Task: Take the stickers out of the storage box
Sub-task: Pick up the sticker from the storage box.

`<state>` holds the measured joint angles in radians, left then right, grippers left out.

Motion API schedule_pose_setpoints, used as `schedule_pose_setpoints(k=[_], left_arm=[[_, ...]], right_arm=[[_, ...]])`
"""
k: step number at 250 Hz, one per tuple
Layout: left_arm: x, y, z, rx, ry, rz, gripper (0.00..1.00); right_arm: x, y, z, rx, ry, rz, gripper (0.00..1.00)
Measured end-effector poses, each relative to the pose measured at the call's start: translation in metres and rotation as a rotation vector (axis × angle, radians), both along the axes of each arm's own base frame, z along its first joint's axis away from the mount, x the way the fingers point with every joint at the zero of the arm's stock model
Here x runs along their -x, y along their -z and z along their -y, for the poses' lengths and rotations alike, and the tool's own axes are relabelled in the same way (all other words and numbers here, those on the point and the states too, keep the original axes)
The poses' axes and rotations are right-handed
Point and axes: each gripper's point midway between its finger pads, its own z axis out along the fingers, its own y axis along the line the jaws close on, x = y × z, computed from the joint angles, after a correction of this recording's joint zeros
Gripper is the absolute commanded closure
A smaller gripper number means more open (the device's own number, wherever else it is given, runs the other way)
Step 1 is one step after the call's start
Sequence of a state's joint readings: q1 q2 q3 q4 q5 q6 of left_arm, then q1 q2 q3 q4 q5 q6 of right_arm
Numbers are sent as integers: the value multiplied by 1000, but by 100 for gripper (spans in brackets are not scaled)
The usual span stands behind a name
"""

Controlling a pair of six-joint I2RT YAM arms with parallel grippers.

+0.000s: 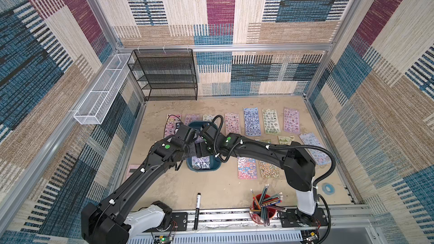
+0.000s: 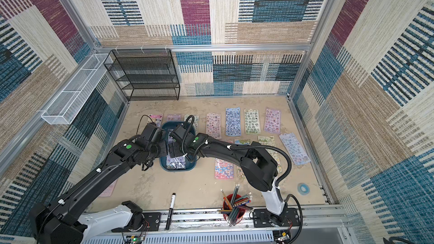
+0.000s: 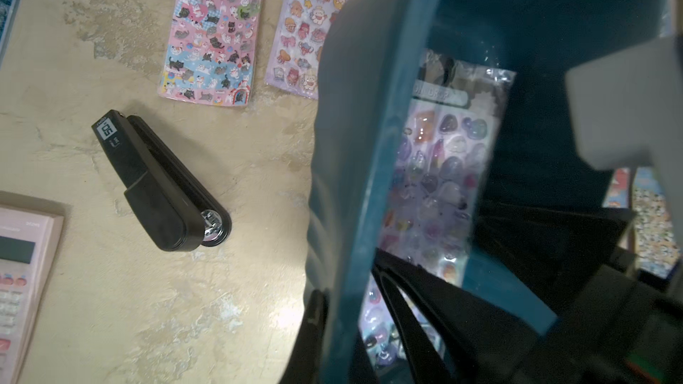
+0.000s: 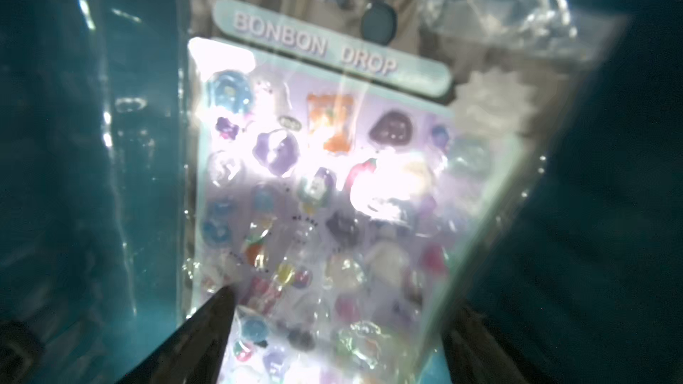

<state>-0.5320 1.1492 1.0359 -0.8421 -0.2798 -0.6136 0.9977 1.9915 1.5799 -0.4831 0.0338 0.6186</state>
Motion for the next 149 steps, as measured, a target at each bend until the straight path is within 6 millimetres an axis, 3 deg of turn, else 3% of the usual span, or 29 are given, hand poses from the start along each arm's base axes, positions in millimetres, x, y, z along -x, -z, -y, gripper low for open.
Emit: schedule_pose_setpoints(k=[43, 76, 133, 149], left_arm=[[4, 3, -1, -16, 4, -8, 100], [8, 11, 0, -2, 12, -25, 100], [1, 9, 19, 86, 45, 6, 100], [-1, 8, 19, 89, 43, 10, 100]], right_arm=[[15, 3, -8, -114, -70, -73, 19], [36, -10, -9, -304, -142, -138, 25], [46, -32, 13, -554, -139, -196, 46], [47, -42, 12, -588, -151, -185, 58]])
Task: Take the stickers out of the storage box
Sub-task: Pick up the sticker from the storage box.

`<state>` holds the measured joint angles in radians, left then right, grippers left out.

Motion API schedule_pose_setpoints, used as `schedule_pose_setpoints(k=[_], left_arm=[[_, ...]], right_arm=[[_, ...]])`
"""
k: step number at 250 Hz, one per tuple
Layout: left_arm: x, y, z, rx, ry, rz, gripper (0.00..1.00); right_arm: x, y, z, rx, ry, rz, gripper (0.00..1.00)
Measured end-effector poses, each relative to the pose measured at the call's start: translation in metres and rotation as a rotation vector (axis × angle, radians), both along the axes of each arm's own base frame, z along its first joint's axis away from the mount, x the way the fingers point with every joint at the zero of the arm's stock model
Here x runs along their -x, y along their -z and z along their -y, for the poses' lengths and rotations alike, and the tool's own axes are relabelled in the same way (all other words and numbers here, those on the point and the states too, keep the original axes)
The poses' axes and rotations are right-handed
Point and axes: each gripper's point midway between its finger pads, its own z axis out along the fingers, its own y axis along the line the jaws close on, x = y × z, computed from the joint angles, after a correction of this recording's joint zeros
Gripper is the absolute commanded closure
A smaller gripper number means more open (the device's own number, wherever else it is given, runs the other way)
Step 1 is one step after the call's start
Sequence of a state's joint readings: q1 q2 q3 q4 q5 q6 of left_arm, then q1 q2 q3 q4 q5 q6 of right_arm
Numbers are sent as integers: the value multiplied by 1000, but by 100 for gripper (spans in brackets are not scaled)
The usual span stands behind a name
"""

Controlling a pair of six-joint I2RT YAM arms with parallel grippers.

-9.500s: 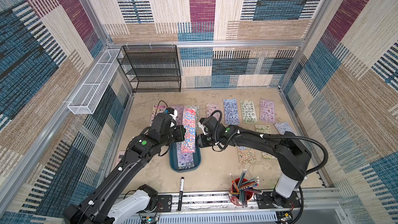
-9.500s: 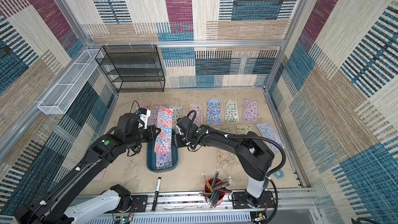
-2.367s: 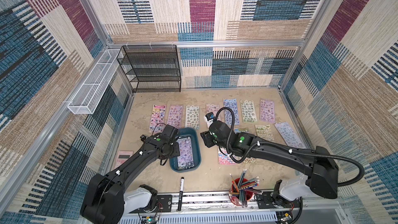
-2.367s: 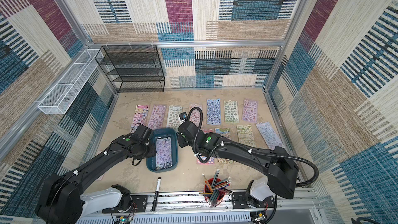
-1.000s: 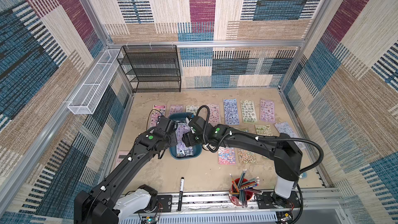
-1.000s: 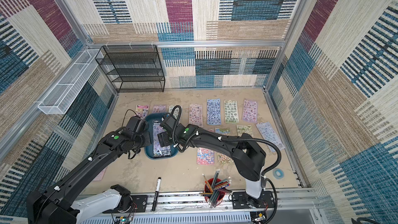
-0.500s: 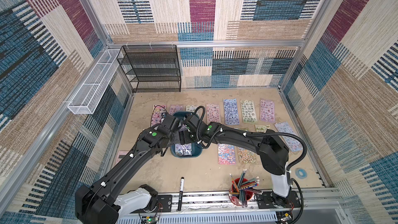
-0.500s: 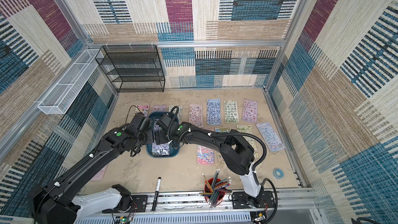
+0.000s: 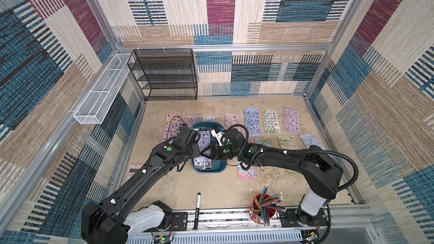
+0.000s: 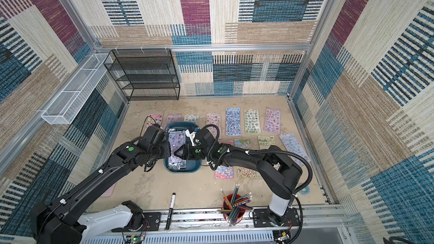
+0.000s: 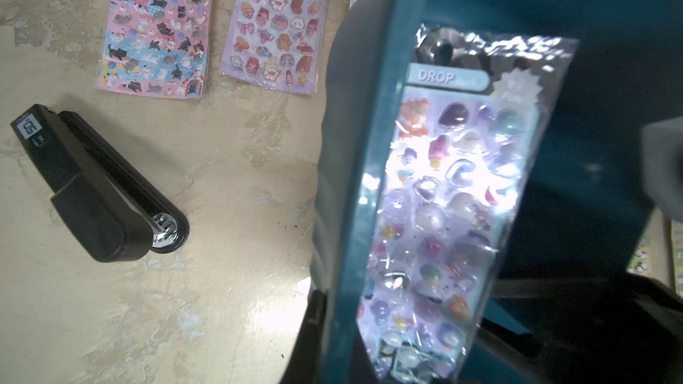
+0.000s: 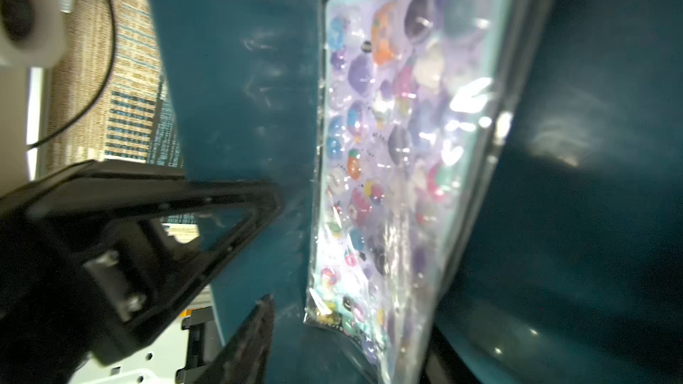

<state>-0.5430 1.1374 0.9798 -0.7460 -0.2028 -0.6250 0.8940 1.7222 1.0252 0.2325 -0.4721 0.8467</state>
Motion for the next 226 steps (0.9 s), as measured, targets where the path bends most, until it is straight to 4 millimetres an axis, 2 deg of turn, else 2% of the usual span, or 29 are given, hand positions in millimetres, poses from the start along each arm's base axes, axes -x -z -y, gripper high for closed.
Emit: schedule_pose_setpoints(k=[6, 24, 47, 87, 139, 226], left_arm=[[-1, 0, 1, 2, 1, 1, 100], [-3, 0, 3, 12, 2, 4, 100], [-2, 3, 5, 21, 5, -2, 100], [-3, 7, 3, 31, -6, -9, 100], [-1, 7, -4, 39, -26, 2, 100], [-1, 7, -5, 58, -28, -2, 100]], right_arm=[[0, -2, 0, -9, -1, 4, 68], [2, -5, 1, -26, -4, 2, 87], [4, -5, 2, -28, -4, -7, 100], [2, -15, 6, -24, 15, 20, 100], [-10, -35, 16, 16, 71, 115, 100], [-13, -24, 23, 81, 88, 128, 100]])
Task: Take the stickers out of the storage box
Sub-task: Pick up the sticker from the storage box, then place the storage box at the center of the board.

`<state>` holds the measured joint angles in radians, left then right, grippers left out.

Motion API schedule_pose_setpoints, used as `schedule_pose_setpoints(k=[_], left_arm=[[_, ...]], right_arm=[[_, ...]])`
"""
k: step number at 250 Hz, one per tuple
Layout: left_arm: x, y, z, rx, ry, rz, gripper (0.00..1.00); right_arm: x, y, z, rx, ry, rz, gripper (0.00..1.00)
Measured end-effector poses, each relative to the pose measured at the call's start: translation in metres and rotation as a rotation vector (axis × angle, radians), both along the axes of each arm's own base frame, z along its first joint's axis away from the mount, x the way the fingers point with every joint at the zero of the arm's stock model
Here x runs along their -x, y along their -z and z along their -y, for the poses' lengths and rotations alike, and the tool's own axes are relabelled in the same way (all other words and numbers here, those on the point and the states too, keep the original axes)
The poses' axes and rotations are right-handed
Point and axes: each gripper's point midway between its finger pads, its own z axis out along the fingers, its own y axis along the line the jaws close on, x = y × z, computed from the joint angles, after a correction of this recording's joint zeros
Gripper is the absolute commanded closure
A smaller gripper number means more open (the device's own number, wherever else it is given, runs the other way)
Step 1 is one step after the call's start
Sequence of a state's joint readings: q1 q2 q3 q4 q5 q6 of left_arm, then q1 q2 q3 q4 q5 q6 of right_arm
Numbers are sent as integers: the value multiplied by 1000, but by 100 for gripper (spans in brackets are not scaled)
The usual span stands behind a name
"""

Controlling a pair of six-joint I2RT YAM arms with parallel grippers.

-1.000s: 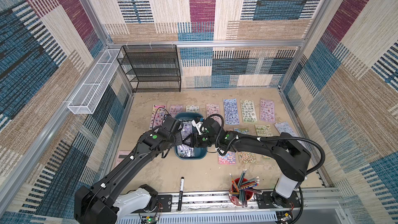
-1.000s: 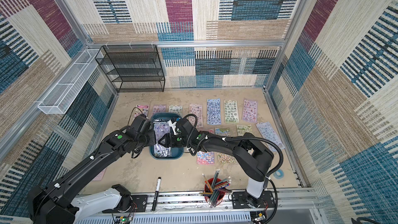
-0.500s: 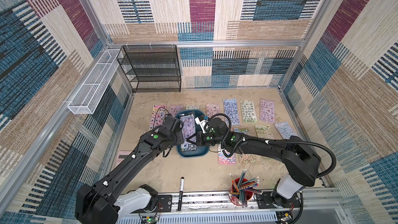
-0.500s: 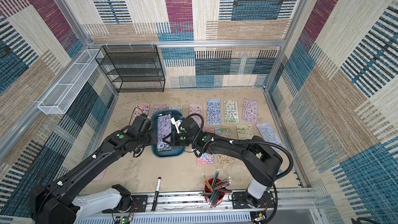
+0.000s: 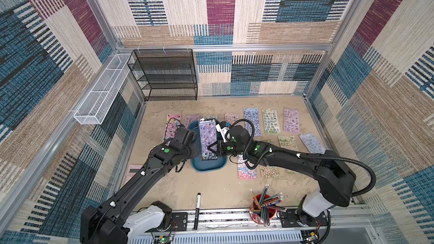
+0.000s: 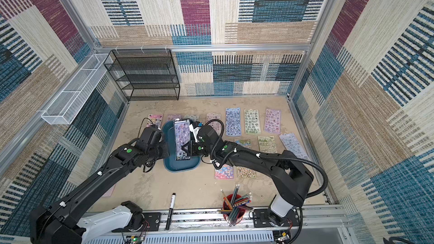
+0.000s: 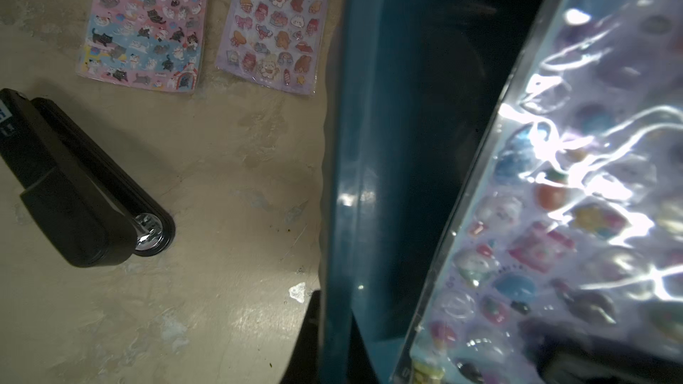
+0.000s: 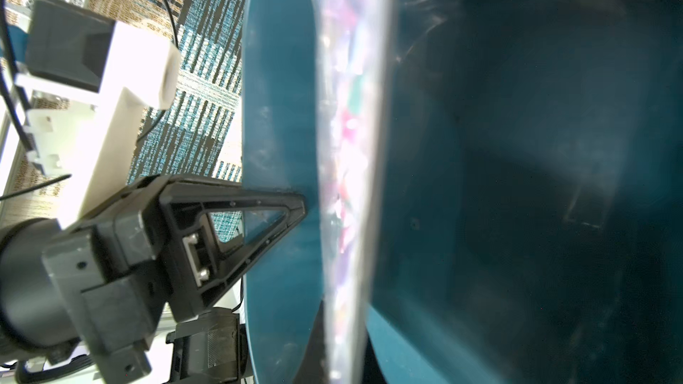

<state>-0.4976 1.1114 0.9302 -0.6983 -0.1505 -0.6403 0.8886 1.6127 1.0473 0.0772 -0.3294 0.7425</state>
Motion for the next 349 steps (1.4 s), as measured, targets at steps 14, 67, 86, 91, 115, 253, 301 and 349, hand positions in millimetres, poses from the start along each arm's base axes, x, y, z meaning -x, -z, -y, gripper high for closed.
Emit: schedule_pose_setpoints(k=[14, 67, 86, 91, 115, 253, 301, 349], left_arm=[[0, 0, 0, -1, -2, -2, 100], [-1, 1, -3, 6, -11, -4, 100], [0, 5, -4, 9, -14, -14, 100], [0, 6, -4, 12, -13, -17, 100], [1, 8, -8, 11, -22, -22, 100], [8, 17, -27, 16, -69, -54, 100], [14, 19, -39, -10, -83, -74, 100], [24, 25, -56, -70, -99, -111, 100]], right_arm=[[0, 1, 0, 4, -2, 0, 100], [-3, -5, 3, 18, 14, 24, 100], [-4, -12, 5, 18, 21, 48, 100], [-6, -14, 6, 18, 27, 58, 100], [-7, -26, 10, 17, 34, 100, 100], [-24, -80, 67, 58, 210, 311, 100], [-26, -86, 81, 76, 246, 340, 100], [-29, -84, 88, 94, 264, 348, 100]])
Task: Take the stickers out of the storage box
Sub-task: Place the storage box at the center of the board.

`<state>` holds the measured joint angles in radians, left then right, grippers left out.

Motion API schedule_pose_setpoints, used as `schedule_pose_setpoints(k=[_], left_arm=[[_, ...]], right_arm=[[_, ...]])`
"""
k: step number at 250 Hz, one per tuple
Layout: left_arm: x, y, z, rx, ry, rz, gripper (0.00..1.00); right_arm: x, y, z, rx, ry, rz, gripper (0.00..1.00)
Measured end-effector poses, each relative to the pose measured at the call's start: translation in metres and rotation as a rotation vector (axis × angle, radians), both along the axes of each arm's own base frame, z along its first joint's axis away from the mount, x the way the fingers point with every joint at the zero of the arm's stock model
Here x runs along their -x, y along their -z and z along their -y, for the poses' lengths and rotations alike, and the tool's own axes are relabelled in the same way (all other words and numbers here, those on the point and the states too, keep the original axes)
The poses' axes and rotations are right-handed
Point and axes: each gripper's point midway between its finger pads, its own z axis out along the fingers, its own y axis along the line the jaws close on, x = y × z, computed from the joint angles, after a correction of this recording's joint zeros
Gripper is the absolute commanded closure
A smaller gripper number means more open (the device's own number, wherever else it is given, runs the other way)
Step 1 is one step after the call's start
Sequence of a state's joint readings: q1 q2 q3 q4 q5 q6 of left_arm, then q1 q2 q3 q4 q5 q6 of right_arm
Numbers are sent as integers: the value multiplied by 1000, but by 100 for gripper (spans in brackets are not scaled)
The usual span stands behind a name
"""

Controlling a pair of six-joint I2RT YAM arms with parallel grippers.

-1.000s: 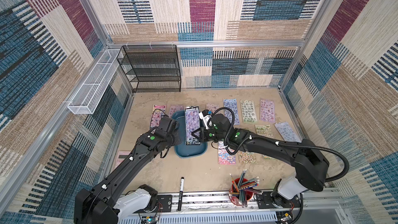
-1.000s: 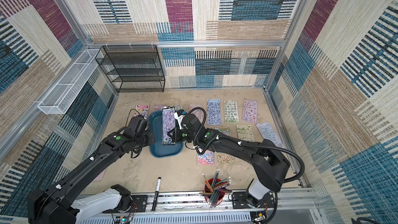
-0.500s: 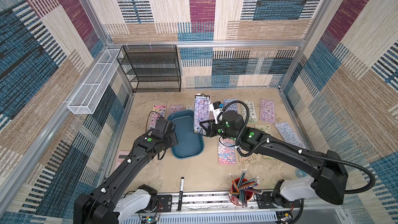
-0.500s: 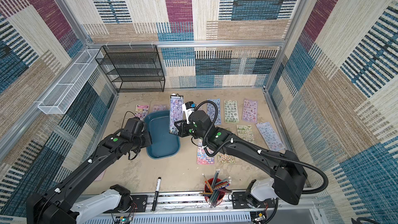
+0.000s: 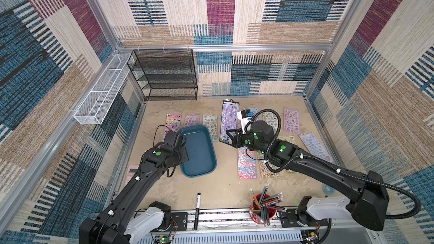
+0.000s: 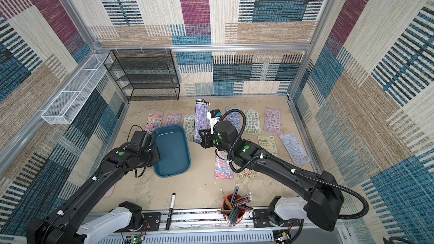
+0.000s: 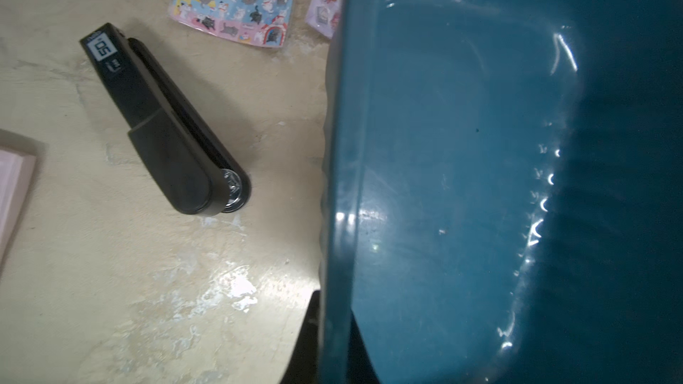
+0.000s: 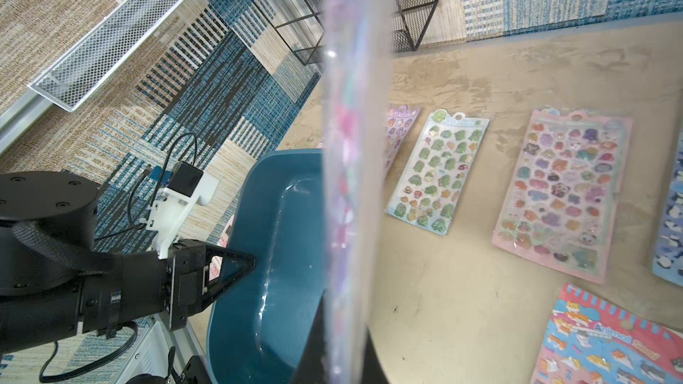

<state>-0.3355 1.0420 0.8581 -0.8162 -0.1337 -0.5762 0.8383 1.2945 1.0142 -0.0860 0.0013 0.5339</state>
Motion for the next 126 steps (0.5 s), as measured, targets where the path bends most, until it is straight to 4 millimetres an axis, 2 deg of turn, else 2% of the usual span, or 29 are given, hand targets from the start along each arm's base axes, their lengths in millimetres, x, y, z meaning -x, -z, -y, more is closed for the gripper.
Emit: schedule_pose_setpoints(k=[52, 89, 126], left_arm=[[4, 19, -11, -52, -18, -95, 100], [7, 39, -4, -35, 5, -191, 100], [8, 43, 2, -2, 22, -214, 100]], right_arm=[[0, 2, 1, 9, 4, -6, 100], [1, 7, 4, 18, 8, -13, 100], [2, 13, 6, 28, 11, -21, 100]])
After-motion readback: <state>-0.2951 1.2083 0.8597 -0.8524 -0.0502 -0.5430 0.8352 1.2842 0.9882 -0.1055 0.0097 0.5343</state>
